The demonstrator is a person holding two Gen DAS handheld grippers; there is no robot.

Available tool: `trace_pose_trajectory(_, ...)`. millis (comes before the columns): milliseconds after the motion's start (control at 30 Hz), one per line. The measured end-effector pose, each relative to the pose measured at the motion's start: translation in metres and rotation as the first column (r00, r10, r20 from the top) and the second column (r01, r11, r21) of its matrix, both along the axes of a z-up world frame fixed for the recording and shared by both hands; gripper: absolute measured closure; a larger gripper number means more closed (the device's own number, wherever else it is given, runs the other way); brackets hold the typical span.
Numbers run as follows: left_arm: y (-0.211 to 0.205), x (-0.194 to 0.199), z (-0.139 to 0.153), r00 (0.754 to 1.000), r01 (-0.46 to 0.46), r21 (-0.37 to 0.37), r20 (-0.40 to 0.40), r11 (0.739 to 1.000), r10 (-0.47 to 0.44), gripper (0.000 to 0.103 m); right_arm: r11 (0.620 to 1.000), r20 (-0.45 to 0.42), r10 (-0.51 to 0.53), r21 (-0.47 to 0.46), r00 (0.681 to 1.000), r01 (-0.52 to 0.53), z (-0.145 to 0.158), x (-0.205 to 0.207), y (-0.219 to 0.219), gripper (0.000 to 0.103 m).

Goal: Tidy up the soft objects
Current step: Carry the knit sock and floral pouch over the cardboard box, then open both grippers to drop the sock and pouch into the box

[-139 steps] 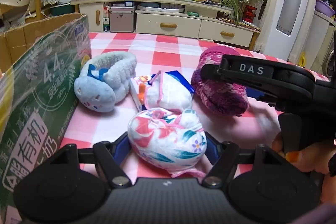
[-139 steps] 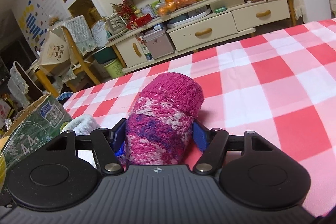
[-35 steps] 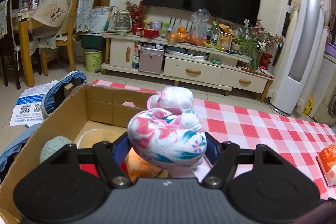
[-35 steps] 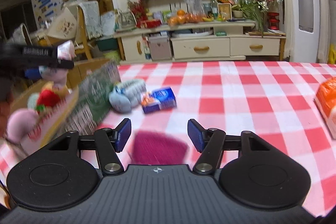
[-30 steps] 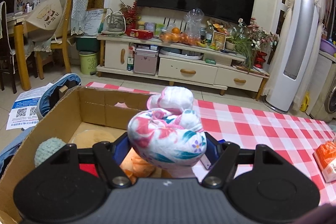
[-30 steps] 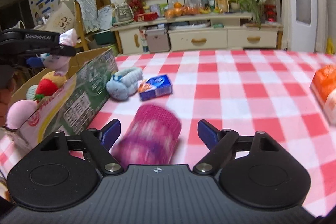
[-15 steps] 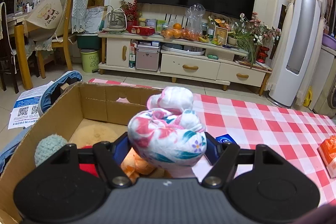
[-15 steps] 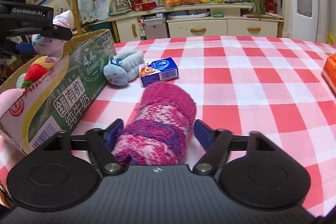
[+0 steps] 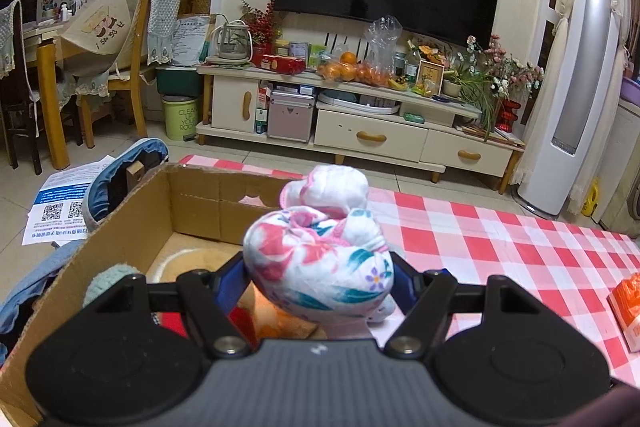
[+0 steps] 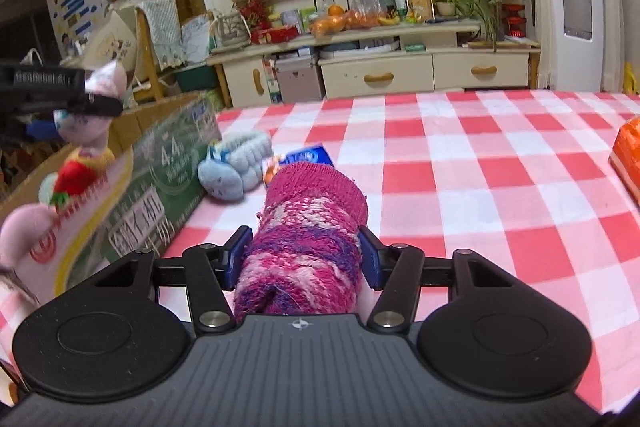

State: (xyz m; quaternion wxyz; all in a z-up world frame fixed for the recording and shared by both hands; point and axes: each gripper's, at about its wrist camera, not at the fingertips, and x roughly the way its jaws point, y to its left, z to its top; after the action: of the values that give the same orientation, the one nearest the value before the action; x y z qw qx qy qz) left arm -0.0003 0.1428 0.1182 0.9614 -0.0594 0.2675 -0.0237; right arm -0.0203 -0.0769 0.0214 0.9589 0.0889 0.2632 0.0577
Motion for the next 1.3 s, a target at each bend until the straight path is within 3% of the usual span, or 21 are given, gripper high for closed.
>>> trace_pose_trajectory(700,0.057,0.017,0.011,0.987,-0.159,-0.058,0.024,0.986,0.16,0.032,0.971,0.172,0.14,0.171,0.975,-0.169,0.073,0.058,0.054,0.034)
trace_pose_trajectory(1167,0.078,0.035,0.001,0.976,-0.22,-0.043,-0.005,0.975,0.22,0.032,0.948,0.153,0.24,0.176,0.959,-0.265,0.073,0.117,0.111,0.033)
trace_pose_trajectory(1300,0.081,0.037,-0.001,0.972,-0.234,-0.03,-0.013,0.972,0.234,0.029,0.947,0.152,0.253,0.163,0.956,-0.276,0.072,0.122,0.125,0.029)
